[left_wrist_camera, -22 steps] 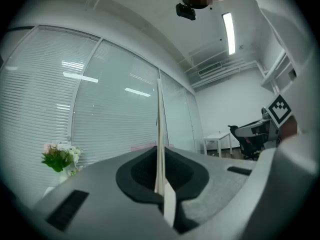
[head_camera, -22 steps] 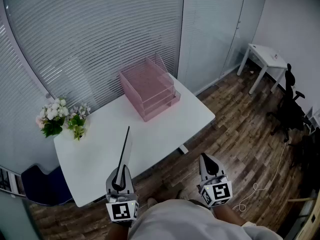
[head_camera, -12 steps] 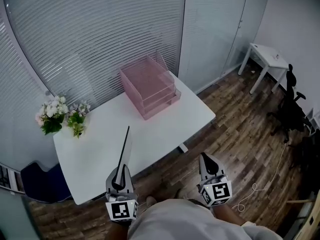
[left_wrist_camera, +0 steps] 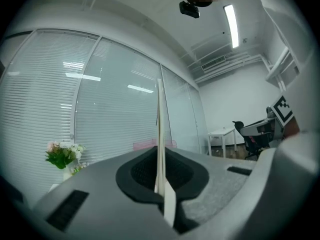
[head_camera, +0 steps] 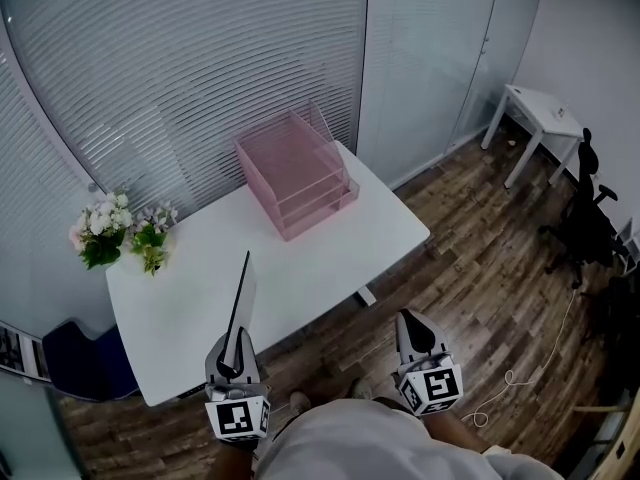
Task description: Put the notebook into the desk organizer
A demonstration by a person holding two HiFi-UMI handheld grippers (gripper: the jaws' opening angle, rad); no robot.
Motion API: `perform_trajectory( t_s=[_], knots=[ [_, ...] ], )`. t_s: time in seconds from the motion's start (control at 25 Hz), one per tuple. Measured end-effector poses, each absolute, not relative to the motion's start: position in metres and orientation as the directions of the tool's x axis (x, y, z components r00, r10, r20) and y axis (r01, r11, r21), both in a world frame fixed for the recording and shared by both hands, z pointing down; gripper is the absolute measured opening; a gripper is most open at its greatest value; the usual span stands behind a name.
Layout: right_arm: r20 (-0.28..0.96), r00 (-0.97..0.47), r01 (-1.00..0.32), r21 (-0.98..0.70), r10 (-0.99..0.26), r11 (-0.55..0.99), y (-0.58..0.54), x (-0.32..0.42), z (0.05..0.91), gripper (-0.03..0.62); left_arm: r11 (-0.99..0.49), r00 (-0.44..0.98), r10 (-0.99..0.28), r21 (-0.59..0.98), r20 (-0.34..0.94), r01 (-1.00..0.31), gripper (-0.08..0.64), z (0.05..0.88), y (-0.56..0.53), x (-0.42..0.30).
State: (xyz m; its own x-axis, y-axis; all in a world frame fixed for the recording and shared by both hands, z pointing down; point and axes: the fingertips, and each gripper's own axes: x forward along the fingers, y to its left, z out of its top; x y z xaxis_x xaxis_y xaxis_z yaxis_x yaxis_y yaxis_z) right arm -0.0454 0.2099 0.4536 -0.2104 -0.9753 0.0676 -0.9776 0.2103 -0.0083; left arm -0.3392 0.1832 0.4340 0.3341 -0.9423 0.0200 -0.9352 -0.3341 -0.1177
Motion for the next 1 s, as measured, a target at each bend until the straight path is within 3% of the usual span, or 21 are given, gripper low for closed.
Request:
perform_trajectory(
  t_s=[0.36, 0.68, 1.0],
  knots=[
    [0.121, -0.287, -0.957, -0.002, -0.950, 0.289, 0.198, 0.010, 0.474, 0.012, -0.237, 0.241, -0.971, -0.143, -0.011, -0.961, 0.015, 0.421, 0.178, -0.301],
    [0.155, -0.345, -0.938, -0.033, -0.926, 0.344, 0.158, -0.001, 0.491, 0.012, -0.244, 0.253, -0.967, -0.177, -0.033, -0.953, 0.015, 0.402, 0.140, -0.283],
    [0.188, -0.273, -0.959, 0.022, -0.943, 0.282, 0.093, 0.007, 0.488, 0.012, -0.278, 0.284, -0.958, -0.128, -0.031, -0.952, 0.015, 0.416, 0.056, -0.291]
  ],
)
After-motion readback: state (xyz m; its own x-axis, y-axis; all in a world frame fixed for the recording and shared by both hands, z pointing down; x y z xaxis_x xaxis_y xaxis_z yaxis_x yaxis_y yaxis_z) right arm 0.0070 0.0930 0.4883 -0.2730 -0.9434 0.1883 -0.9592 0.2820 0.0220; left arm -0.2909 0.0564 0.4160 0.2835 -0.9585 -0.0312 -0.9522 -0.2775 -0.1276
